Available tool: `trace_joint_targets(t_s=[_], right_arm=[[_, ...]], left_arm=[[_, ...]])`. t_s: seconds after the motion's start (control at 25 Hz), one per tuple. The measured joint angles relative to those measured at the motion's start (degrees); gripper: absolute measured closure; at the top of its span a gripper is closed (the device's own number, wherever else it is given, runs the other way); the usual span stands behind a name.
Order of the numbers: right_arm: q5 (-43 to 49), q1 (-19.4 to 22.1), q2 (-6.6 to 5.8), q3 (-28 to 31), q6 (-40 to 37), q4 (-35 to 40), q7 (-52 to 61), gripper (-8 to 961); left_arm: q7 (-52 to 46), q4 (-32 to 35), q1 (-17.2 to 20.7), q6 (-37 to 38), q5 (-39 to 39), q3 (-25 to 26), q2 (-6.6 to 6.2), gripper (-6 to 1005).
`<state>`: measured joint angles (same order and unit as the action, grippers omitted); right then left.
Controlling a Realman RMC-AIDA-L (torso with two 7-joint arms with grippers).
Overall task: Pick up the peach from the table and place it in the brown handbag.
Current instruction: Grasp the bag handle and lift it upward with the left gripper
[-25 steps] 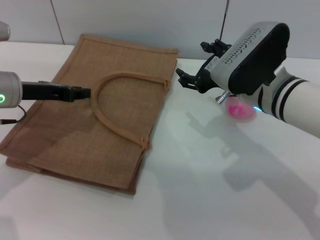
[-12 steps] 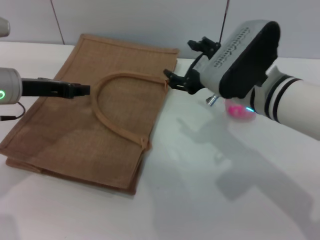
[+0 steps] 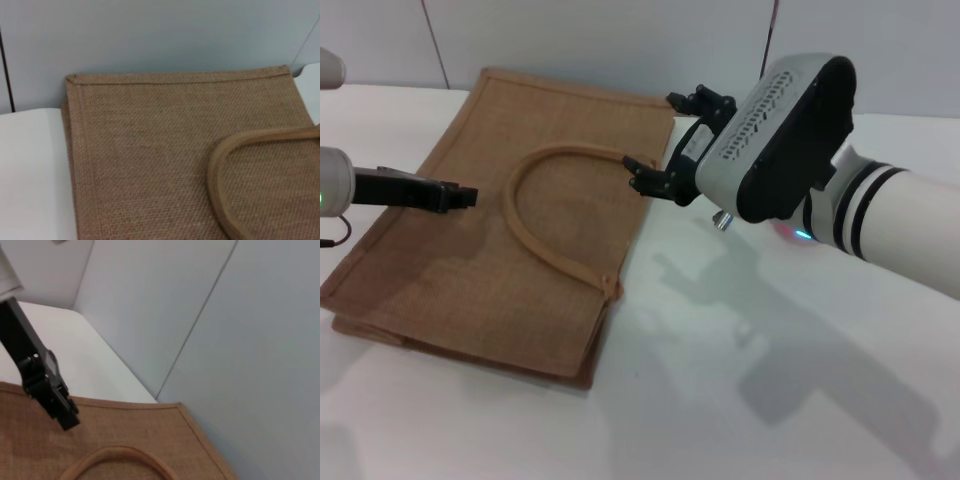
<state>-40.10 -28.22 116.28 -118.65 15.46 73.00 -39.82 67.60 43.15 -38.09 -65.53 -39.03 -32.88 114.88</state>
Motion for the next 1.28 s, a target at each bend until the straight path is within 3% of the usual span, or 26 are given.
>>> trace_joint_targets(t_s=[0.28,1.28], right_arm=[[0.0,0.0,-0.01,-0.2,0.0,0.1,-0.2,89],[-0.1,0.0,-0.09,0.1,0.0,1.2,0.0,88]], left_arm=[[0.9,-0.6,-0.5,1.6,-0.3,-0.1,0.67,704],[2.5,-1.1,-2.3,1.1,-0.5,-0.1,0.93,704]])
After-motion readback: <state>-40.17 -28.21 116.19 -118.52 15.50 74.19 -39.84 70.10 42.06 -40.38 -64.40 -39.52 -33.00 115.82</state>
